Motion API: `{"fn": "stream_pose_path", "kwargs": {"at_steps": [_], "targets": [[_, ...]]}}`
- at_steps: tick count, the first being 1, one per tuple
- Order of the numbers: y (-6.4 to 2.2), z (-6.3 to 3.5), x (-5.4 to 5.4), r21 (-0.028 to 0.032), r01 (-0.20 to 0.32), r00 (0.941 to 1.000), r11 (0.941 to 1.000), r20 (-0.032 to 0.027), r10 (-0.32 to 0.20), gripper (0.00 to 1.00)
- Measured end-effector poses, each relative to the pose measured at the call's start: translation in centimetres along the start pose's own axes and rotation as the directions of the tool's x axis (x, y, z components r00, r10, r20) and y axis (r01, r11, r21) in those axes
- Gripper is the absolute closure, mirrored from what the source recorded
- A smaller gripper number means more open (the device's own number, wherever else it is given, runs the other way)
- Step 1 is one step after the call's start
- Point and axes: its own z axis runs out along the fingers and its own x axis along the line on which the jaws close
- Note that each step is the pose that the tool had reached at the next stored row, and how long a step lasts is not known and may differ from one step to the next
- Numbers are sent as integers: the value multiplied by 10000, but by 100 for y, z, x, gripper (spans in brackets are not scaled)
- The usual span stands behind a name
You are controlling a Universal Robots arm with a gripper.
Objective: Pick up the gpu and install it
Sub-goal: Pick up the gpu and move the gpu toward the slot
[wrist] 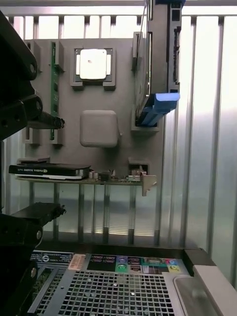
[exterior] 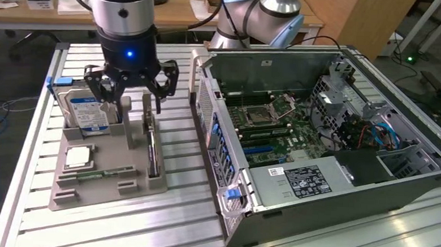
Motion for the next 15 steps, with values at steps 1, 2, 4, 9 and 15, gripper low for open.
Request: {"fn": "stream_pose_path", "kwargs": {"at_steps": [1,2,4,9,15], "targets": [[0,11,0,44,3,10000,10000,-1,-3,29],[-1,27,-1,74,5,10000,10000,-2,-5,29],[-2,63,-4,80,5,10000,10000,-3,-5,29],[-8,154,-13,80,4,10000,10000,3,-4,29],[-12,234,-56,82,-45,10000,10000,6,45,29]]}}
